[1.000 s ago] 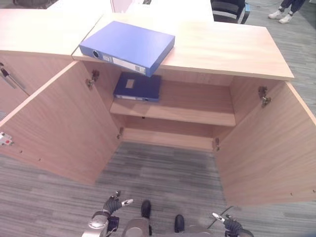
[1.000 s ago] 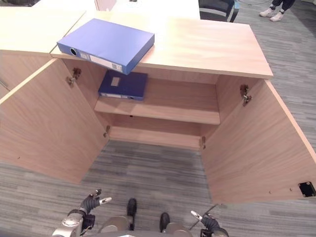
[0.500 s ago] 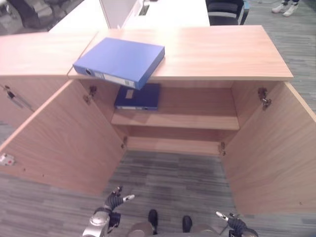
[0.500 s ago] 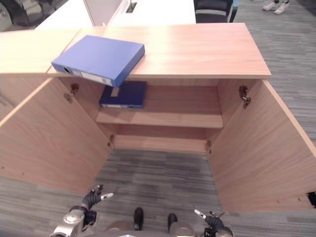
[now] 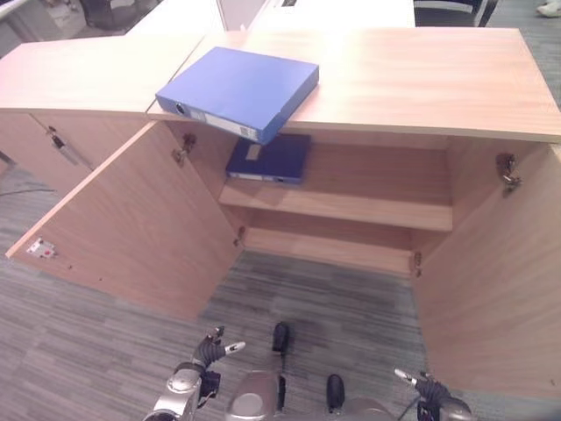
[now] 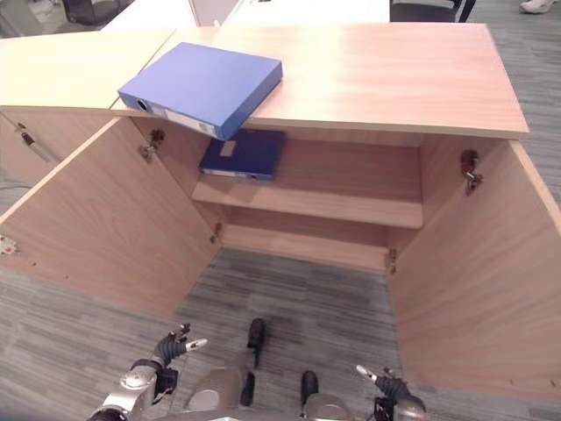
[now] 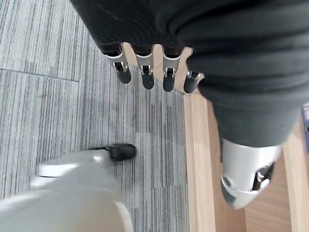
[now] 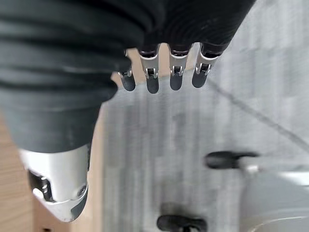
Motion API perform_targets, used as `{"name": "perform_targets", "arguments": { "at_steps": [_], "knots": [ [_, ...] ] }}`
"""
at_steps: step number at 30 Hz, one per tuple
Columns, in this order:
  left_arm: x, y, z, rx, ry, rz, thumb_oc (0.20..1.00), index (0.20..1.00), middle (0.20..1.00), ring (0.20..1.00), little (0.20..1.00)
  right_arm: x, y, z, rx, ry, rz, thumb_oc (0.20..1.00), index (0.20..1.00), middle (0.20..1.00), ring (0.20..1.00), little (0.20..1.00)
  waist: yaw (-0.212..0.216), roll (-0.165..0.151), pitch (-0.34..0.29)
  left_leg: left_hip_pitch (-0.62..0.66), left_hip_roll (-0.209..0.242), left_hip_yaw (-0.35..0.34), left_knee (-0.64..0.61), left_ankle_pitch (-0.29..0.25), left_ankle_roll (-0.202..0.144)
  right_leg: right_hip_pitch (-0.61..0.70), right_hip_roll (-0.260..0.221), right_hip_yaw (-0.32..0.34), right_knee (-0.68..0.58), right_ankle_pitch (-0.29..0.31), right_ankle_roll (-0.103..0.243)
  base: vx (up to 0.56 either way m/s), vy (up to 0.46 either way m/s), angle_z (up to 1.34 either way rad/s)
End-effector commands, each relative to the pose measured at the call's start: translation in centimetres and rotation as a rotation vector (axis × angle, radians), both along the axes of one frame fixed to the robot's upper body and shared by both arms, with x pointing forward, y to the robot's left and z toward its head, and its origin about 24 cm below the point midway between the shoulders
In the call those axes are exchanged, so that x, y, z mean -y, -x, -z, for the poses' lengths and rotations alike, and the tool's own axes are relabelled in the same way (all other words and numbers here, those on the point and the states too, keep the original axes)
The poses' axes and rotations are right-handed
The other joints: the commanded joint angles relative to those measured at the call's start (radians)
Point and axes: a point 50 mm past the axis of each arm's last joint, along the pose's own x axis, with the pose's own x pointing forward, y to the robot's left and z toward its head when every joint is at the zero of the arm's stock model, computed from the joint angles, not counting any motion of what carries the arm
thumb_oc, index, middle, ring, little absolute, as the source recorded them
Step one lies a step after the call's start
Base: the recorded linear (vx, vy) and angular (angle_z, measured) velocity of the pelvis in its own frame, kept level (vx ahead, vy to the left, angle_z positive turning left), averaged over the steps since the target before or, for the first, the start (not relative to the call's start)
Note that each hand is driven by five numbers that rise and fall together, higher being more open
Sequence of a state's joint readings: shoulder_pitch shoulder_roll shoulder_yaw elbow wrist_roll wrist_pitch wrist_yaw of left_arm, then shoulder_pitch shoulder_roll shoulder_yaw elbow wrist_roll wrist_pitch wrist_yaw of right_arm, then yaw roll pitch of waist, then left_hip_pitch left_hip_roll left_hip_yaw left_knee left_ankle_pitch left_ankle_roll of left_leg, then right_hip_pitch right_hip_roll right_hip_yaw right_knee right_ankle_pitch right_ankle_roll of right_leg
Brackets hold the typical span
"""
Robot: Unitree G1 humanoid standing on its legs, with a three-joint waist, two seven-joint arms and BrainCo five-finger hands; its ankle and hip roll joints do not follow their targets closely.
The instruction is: Put the empty folder in the office cabinet
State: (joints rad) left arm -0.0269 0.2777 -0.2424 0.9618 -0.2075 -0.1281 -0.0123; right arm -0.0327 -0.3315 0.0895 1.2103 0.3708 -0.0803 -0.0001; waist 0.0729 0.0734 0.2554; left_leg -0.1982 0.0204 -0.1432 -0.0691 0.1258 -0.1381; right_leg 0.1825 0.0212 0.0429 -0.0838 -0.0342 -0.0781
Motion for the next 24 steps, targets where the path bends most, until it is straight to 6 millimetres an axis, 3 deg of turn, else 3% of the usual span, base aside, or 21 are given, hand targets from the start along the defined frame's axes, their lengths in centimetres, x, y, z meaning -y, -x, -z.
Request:
{"name": "perform_targets", "arguments": {
  "at_steps": [1, 5, 9, 15, 16, 17, 18, 19, 20, 21, 24],
  "knots": [
    [-0.1, -1.1, -0.9, 0.072, -0.022, 0.027, 1.000, 1.000, 1.000, 1.000, 1.000, -0.5, 1.6, 0.5, -0.046, 0.005, -0.071, 1.000, 1.000, 1.000, 1.000, 1.000, 0.020, -0.035, -0.048, -0.087, -0.026, -0.004, 0.070, 0.063, 0.041, 0.060, -0.017, 0.076, 0.061, -0.131, 0.107, 0.28, 0.113, -0.50],
    [-0.2, -0.7, -0.6, 0.053, -0.031, 0.031, 1.000, 1.000, 1.000, 1.000, 1.000, -1.0, 1.9, 0.8, -0.063, -0.007, -0.082, 1.000, 1.000, 1.000, 1.000, 1.000, 0.022, -0.046, -0.069, -0.046, -0.015, 0.010, 0.065, 0.076, 0.047, 0.077, -0.036, 0.082, 0.058, -0.147, 0.118, 0.23, 0.136, -0.46],
    [-0.9, -0.8, -0.8, 0.059, -0.047, 0.025, 1.000, 1.000, 1.000, 1.000, 1.000, -1.8, 1.7, 1.0, -0.070, -0.022, -0.100, 1.000, 1.000, 1.000, 1.000, 1.000, 0.035, -0.089, -0.103, -0.041, -0.026, 0.074, 0.087, 0.029, 0.083, 0.052, -0.106, 0.089, 0.088, -0.130, 0.177, 0.20, 0.182, -0.18],
    [-1.1, -2.3, -1.8, 0.109, -0.055, 0.046, 1.000, 1.000, 1.000, 1.000, 1.000, -2.1, 0.6, 0.8, -0.038, -0.032, -0.091, 1.000, 1.000, 1.000, 1.000, 1.000, 0.038, -0.110, -0.106, -0.048, -0.035, 0.116, 0.121, -0.030, 0.114, -0.021, -0.135, 0.072, 0.204, -0.081, 0.227, 0.10, 0.152, -0.21],
    [-1.3, -2.5, -2.0, 0.119, -0.061, 0.046, 1.000, 1.000, 1.000, 1.000, 1.000, -2.3, 0.2, 0.8, -0.029, -0.035, -0.094, 1.000, 1.000, 1.000, 1.000, 1.000, 0.038, -0.111, -0.099, -0.040, -0.033, 0.125, 0.123, -0.043, 0.121, -0.048, -0.134, 0.058, 0.261, -0.045, 0.240, 0.06, 0.124, -0.11],
    [-1.8, -3.1, -2.5, 0.143, -0.070, 0.039, 1.000, 1.000, 1.000, 1.000, 1.000, -2.5, -0.6, 0.6, -0.004, -0.038, -0.101, 1.000, 1.000, 1.000, 1.000, 1.000, 0.028, -0.102, -0.078, -0.016, -0.017, 0.139, 0.119, -0.057, 0.131, -0.115, -0.125, 0.009, 0.396, 0.028, 0.269, 0.06, 0.124, -0.14],
    [-1.8, -3.1, -2.5, 0.143, -0.070, 0.039, 1.000, 1.000, 1.000, 1.000, 1.000, -2.5, -0.6, 0.5, -0.004, -0.038, -0.102, 1.000, 1.000, 1.000, 1.000, 1.000, 0.028, -0.102, -0.078, -0.016, -0.017, 0.139, 0.120, -0.057, 0.131, -0.116, -0.125, 0.010, 0.399, 0.026, 0.270, 0.07, 0.175, -0.22],
    [-1.9, -3.3, -2.8, 0.156, -0.071, 0.036, 1.000, 1.000, 1.000, 1.000, 1.000, -2.8, -1.0, 0.5, 0.013, -0.045, -0.104, 1.000, 1.000, 1.000, 1.000, 1.000, 0.016, -0.083, -0.059, 0.013, -0.002, 0.140, 0.112, -0.067, 0.142, -0.171, -0.111, -0.032, 0.498, 0.054, 0.285, 0.03, 0.101, -0.28],
    [-1.9, -3.3, -2.8, 0.156, -0.071, 0.035, 1.000, 1.000, 1.000, 1.000, 1.000, -2.8, -1.0, 0.5, 0.013, -0.045, -0.104, 1.000, 1.000, 1.000, 1.000, 1.000, 0.016, -0.083, -0.059, 0.013, -0.003, 0.140, 0.112, -0.067, 0.142, -0.172, -0.111, -0.032, 0.501, 0.053, 0.286, 0.10, 0.151, -0.20],
    [-2.1, -3.4, -2.9, 0.158, -0.075, 0.030, 1.000, 1.000, 1.000, 1.000, 1.000, -3.1, -1.1, 0.5, 0.020, -0.051, -0.108, 1.000, 1.000, 1.000, 1.000, 1.000, 0.011, -0.074, -0.048, 0.043, 0.010, 0.148, 0.102, -0.079, 0.147, -0.212, -0.142, -0.096, 0.518, 0.062, 0.282, 0.11, 0.048, 0.02],
    [-2.5, -3.0, -2.7, 0.148, -0.086, 0.013, 1.000, 1.000, 1.000, 1.000, 1.000, -3.3, -1.1, 0.5, 0.021, -0.049, -0.123, 1.000, 1.000, 1.000, 1.000, 1.000, 0.010, -0.068, -0.040, 0.089, 0.035, 0.151, 0.082, -0.100, 0.129, -0.234, -0.210, -0.192, 0.387, 0.004, 0.244, 0.14, -0.022, -0.28]
  ]
}}
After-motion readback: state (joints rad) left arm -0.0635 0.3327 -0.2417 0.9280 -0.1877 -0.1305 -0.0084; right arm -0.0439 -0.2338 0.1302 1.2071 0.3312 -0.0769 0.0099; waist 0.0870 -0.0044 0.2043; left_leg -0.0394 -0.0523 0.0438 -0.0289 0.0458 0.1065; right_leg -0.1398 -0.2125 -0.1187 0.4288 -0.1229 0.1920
